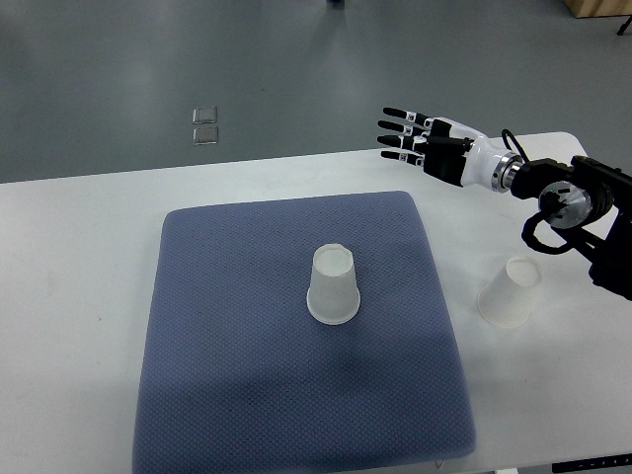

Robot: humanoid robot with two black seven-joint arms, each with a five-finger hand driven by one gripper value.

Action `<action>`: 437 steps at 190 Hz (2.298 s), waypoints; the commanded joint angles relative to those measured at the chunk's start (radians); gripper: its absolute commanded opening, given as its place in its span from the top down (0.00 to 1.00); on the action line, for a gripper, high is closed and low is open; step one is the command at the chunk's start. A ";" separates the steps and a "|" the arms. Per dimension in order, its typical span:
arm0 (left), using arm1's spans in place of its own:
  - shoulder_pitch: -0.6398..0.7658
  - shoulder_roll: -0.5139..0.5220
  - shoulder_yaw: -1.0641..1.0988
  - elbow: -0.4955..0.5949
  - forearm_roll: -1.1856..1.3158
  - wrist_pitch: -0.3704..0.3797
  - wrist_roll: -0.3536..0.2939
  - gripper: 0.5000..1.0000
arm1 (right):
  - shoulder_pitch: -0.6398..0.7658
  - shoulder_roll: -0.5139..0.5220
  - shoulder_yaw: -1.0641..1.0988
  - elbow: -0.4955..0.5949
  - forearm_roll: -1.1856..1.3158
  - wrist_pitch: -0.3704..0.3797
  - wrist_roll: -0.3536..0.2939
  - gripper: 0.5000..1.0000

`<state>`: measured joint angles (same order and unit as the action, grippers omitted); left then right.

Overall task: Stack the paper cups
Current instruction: 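Move the open right hand toward the loose white paper cup beside the pad, then lower the right hand down around the loose white cup, then close the right hand fingers around the white cup and grip it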

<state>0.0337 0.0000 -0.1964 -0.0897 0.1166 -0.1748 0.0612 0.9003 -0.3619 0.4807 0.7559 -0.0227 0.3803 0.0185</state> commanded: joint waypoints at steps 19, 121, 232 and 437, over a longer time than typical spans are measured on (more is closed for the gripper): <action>0.000 0.000 0.000 -0.001 0.000 0.000 0.000 0.00 | 0.000 -0.083 0.002 0.020 -0.095 0.040 0.000 0.15; 0.000 0.000 0.000 -0.001 0.000 0.000 0.000 0.00 | 0.031 -0.456 -0.017 0.276 -0.704 0.201 0.001 0.15; 0.000 0.000 0.000 -0.001 0.000 0.000 0.000 0.00 | -0.050 -0.674 -0.091 0.626 -1.238 0.149 0.089 0.15; 0.000 0.000 0.000 -0.001 0.000 0.000 0.000 0.00 | -0.113 -0.600 -0.258 0.617 -1.343 -0.158 0.084 0.25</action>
<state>0.0338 0.0000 -0.1963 -0.0905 0.1166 -0.1749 0.0611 0.7917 -0.9628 0.2224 1.3729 -1.3664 0.2226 0.1030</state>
